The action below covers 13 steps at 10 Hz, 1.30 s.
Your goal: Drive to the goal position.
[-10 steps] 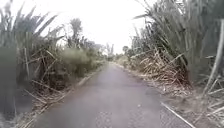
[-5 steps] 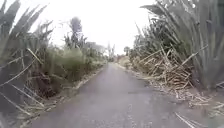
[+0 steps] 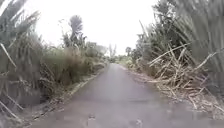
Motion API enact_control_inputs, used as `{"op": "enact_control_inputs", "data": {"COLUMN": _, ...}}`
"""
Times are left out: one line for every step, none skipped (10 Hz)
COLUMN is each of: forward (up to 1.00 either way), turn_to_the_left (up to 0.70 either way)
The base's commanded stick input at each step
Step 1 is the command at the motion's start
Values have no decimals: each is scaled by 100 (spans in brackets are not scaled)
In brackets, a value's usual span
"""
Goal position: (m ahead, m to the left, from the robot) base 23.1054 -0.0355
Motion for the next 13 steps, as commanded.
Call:
{"op": "enact_control_inputs", "data": {"forward": 85, "turn_to_the_left": 0}}
{"op": "enact_control_inputs", "data": {"forward": 85, "turn_to_the_left": 0}}
{"op": "enact_control_inputs", "data": {"forward": 85, "turn_to_the_left": 0}}
{"op": "enact_control_inputs", "data": {"forward": 85, "turn_to_the_left": 0}}
{"op": "enact_control_inputs", "data": {"forward": 100, "turn_to_the_left": 0}}
{"op": "enact_control_inputs", "data": {"forward": 100, "turn_to_the_left": 0}}
{"op": "enact_control_inputs", "data": {"forward": 100, "turn_to_the_left": 0}}
{"op": "enact_control_inputs", "data": {"forward": 100, "turn_to_the_left": 0}}
{"op": "enact_control_inputs", "data": {"forward": 100, "turn_to_the_left": 0}}
{"op": "enact_control_inputs", "data": {"forward": 100, "turn_to_the_left": 0}}
{"op": "enact_control_inputs", "data": {"forward": 100, "turn_to_the_left": -4}}
{"op": "enact_control_inputs", "data": {"forward": 100, "turn_to_the_left": -18}}
{"op": "enact_control_inputs", "data": {"forward": 100, "turn_to_the_left": -32}}
